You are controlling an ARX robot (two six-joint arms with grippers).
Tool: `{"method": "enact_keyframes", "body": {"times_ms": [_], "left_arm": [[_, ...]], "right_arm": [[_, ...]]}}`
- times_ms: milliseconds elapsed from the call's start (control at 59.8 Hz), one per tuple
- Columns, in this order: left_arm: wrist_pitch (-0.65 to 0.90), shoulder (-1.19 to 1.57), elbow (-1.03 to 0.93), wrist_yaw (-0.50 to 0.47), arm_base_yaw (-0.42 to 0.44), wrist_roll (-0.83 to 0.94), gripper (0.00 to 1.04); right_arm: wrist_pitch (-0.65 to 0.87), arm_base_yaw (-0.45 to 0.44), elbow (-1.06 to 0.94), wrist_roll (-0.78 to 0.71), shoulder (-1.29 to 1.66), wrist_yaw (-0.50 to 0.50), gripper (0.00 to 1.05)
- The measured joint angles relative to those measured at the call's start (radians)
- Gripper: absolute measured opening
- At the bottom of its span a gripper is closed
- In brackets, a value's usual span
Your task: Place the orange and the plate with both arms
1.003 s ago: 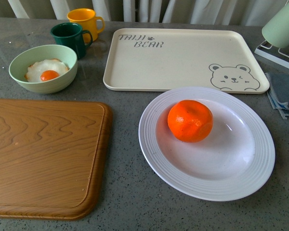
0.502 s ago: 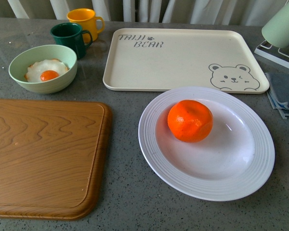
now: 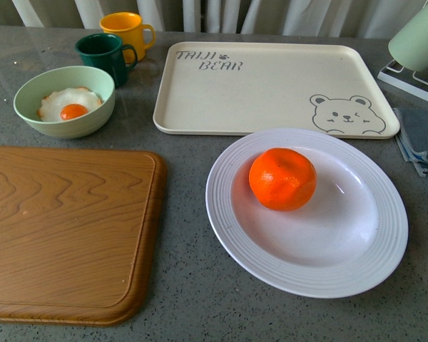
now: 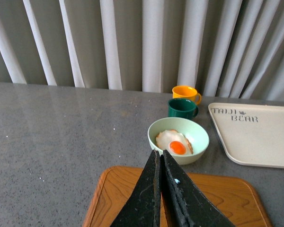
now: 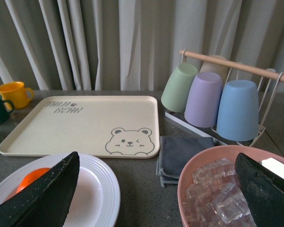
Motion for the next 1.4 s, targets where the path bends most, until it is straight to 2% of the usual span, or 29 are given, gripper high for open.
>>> {"method": "enact_keyframes", "body": {"times_ms": [251,401,468,769,870,903,920,987,1054,1120,1204,1405], "left_arm": [[0.000,-0.001,0.000,0.000,0.000,-0.001,0.03],[0.000,-0.001,0.000,0.000,0.000,0.000,0.31],[0.000,-0.001,0.000,0.000,0.000,0.000,0.47],[0.000,-0.001,0.000,0.000,0.000,0.002,0.97],[0.000,-0.001,0.000,0.000,0.000,0.002,0.96],[0.000,-0.001,0.000,0.000,0.000,0.002,0.96],[0.000,-0.001,0.000,-0.001,0.000,0.003,0.96],[0.000,-0.001,0.000,0.000,0.000,0.003,0.96],[0.000,-0.001,0.000,0.000,0.000,0.003,0.96],[0.000,-0.001,0.000,-0.001,0.000,0.003,0.96],[0.000,-0.001,0.000,0.000,0.000,0.003,0.96],[0.000,-0.001,0.000,0.000,0.000,0.003,0.96]], "right_arm": [[0.000,0.000,0.000,0.000,0.000,0.000,0.96],[0.000,0.000,0.000,0.000,0.000,0.000,0.96],[0.000,0.000,0.000,0.000,0.000,0.000,0.96],[0.000,0.000,0.000,0.000,0.000,0.000,0.96],[-0.003,0.000,0.002,0.004,0.002,-0.002,0.96],[-0.085,-0.004,0.030,0.047,0.040,-0.032,0.96],[-0.173,-0.003,0.065,0.083,0.084,-0.051,0.96],[-0.433,0.025,0.177,0.235,0.294,-0.033,0.96],[-0.526,0.068,0.193,0.339,0.414,0.003,0.96],[-0.512,0.107,0.184,0.398,0.488,0.030,0.96],[-0.459,0.114,0.183,0.443,0.550,0.026,0.96],[-0.255,0.132,0.188,0.548,0.792,0.084,0.96]]}}
